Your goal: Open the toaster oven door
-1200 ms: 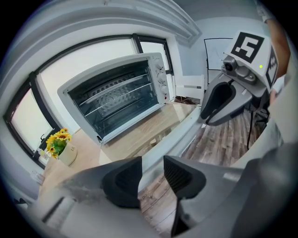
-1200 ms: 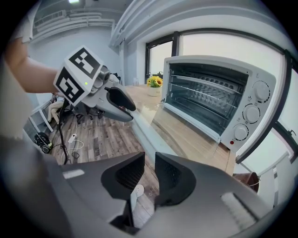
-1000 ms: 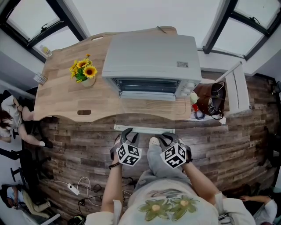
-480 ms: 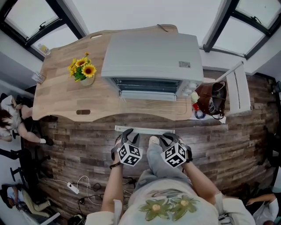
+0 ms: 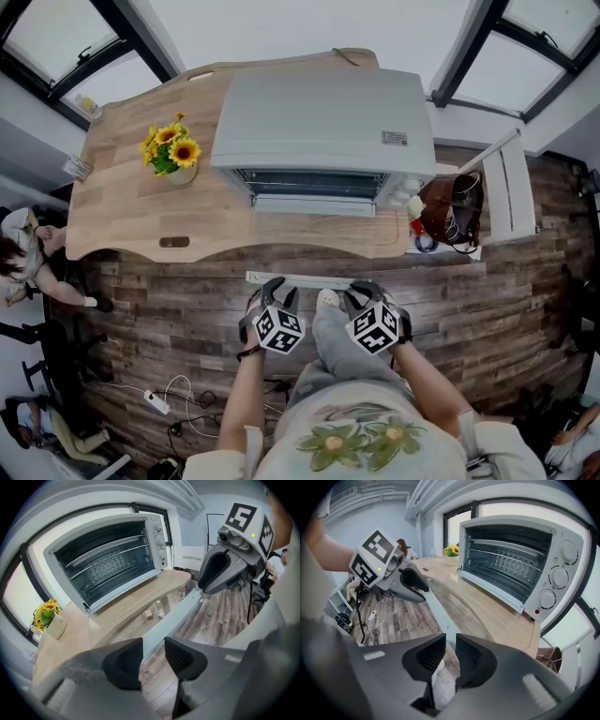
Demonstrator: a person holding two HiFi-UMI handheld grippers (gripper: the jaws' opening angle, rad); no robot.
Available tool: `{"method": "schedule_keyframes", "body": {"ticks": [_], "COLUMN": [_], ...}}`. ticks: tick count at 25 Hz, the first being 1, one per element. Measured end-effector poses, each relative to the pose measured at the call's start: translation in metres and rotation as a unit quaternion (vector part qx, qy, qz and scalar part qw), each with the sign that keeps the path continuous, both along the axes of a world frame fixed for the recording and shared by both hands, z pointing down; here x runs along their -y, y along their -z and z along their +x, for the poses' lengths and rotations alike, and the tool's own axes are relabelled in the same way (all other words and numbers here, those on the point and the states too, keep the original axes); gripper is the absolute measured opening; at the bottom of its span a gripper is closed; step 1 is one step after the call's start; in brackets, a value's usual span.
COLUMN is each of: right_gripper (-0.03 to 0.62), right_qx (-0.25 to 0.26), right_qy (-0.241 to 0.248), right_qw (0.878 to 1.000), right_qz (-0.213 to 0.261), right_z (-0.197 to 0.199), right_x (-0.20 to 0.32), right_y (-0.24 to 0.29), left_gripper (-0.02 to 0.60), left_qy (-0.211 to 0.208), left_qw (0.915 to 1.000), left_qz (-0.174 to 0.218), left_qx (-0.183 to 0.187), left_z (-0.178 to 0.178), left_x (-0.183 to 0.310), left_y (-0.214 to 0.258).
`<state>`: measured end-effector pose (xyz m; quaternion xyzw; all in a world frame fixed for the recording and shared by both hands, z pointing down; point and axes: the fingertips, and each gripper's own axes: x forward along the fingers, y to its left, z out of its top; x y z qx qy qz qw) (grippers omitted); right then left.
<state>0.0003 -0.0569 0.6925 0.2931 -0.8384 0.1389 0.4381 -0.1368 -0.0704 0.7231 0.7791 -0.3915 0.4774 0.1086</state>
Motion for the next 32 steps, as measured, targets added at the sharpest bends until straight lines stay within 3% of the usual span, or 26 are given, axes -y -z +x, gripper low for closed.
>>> {"method": "schedule_keyframes", "body": {"ticks": [20, 26, 29, 32], "right_gripper": [0.066, 0.026, 0.002, 0.000], "right_qx": [0.006, 0.041, 0.072, 0.103], "right_qy": [-0.008, -0.030, -0.046, -0.046], "right_qw": [1.000, 0.999, 0.996, 0.993], "right_qz": [-0.009, 0.015, 0.031, 0.043], "right_z": [0.002, -0.001, -0.005, -0.011], "right_x": [0.008, 0.019, 0.026, 0.030], "right_y": [-0.004, 0.021, 0.043, 0.064], "left_gripper": [0.153, 0.153, 0.151, 0.105], "left_qy": [0.009, 0.050, 0.072, 0.090], "left_qw": [0.9994, 0.9962, 0.9907, 0.9827], "left_qz": [-0.031, -0.012, 0.012, 0.043], "left_qx": [-0.014, -0.070, -0.115, -0.155], "left_z": [0.007, 0.011, 0.019, 0.025], "left_x": [0.006, 0.015, 0.022, 0.029], "left_y": [-0.023, 0.008, 0.037, 0.067]}}
